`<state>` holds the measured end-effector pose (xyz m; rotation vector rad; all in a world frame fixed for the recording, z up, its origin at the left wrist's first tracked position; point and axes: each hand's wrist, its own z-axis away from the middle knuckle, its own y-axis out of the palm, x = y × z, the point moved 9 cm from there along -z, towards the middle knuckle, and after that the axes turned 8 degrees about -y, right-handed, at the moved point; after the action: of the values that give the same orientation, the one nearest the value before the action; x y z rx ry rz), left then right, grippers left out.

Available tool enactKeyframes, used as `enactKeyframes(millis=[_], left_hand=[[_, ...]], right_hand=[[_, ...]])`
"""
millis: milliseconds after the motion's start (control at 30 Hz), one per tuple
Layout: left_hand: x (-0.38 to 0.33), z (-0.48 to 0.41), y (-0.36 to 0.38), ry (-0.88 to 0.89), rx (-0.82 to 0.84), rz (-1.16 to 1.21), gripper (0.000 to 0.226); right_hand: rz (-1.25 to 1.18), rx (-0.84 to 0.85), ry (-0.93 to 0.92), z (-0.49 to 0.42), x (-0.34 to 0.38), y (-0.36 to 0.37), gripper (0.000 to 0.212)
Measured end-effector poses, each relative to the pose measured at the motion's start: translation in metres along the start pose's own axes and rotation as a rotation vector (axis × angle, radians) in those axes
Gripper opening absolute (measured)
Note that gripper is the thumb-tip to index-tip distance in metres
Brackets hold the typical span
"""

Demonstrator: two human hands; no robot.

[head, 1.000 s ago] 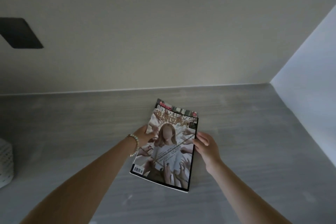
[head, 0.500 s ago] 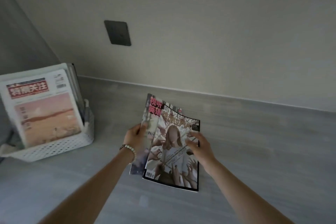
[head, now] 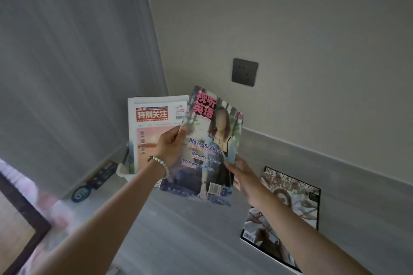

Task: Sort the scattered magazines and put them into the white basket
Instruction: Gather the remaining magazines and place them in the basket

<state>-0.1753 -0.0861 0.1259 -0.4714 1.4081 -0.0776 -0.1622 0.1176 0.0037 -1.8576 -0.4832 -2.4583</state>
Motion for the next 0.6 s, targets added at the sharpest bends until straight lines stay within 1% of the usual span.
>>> enactKeyframes(millis=[33, 100, 267, 367, 433, 533, 600], left_hand=[[0.001, -0.004, -0.016, 0.001, -0.012, 0.021, 0.029], [0.005, -0.013, -0.047, 0.0, -0.045, 0.107, 0.023], [0.025, -0.052, -0.112, -0.073, -0.111, 0.32, 0.025], [0.049, -0.082, -0.135, -0.19, -0.116, 0.426, 0.028], [0.067, -0.099, -0.142, -0.249, -0.088, 0.43, 0.029], [0.094, -0.115, -0.14, -0.319, -0.016, 0.36, 0.025], [0.113, -0.116, -0.134, -0.373, 0.013, 0.324, 0.02]], right_hand=[[-0.02, 0.018, -0.014, -0.005, 0.006, 0.015, 0.033], [-0.004, 0.023, -0.049, -0.017, 0.018, 0.039, 0.026], [0.055, -0.077, -0.116, -0.057, 0.05, 0.086, 0.024], [0.111, -0.128, -0.162, -0.083, 0.061, 0.108, 0.021], [0.154, -0.171, -0.175, -0.097, 0.061, 0.116, 0.022], [0.241, -0.248, -0.176, -0.109, 0.05, 0.116, 0.016], [0.298, -0.262, -0.158, -0.112, 0.039, 0.115, 0.018]])
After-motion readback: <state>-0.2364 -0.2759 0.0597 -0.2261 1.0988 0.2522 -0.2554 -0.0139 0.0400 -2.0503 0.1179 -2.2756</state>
